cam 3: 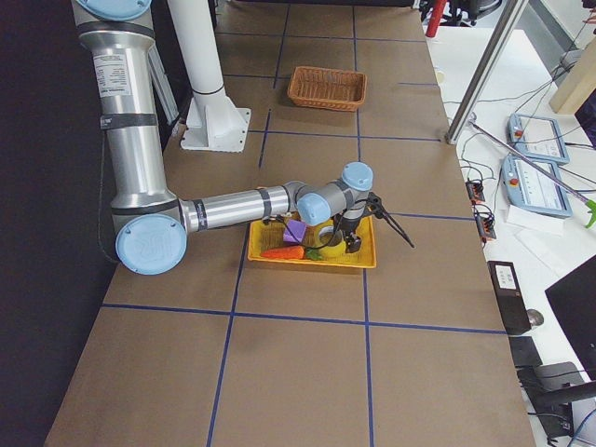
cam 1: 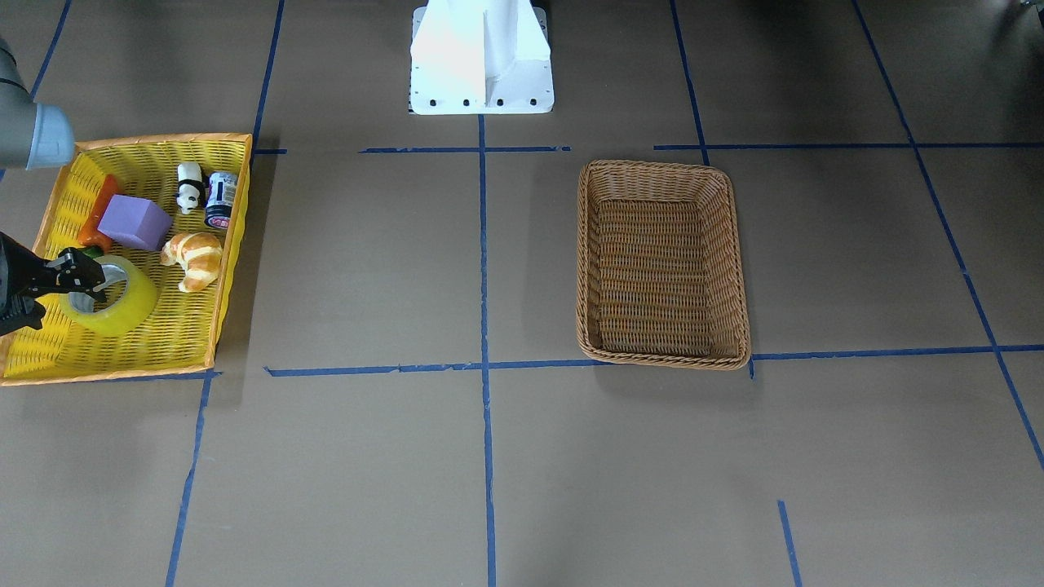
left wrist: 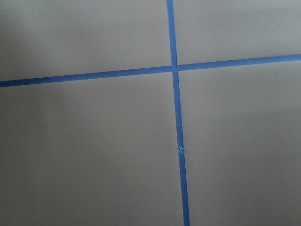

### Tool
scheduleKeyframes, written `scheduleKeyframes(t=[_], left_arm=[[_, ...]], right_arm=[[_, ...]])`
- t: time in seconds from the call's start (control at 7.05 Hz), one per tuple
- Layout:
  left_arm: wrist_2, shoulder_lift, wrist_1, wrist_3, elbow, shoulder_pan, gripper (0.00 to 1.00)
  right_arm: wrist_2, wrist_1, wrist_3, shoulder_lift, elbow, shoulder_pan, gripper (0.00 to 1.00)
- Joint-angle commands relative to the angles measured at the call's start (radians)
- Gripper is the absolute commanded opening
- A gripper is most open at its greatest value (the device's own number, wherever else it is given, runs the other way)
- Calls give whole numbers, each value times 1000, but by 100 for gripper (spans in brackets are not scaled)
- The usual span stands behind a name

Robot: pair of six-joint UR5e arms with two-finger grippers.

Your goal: Move tape to another basket

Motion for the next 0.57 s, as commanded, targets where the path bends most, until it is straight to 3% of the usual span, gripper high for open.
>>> scheduleKeyframes(t=[0.0,0.43], left_arm=[[-2,-1,-1,-34,-2,0,100],[-2,-1,-1,-34,-3,0,100]], right_arm=[[-1,0,-93,-17,-1,1,86],[-7,-2,-163,-15,-7,-9,76]])
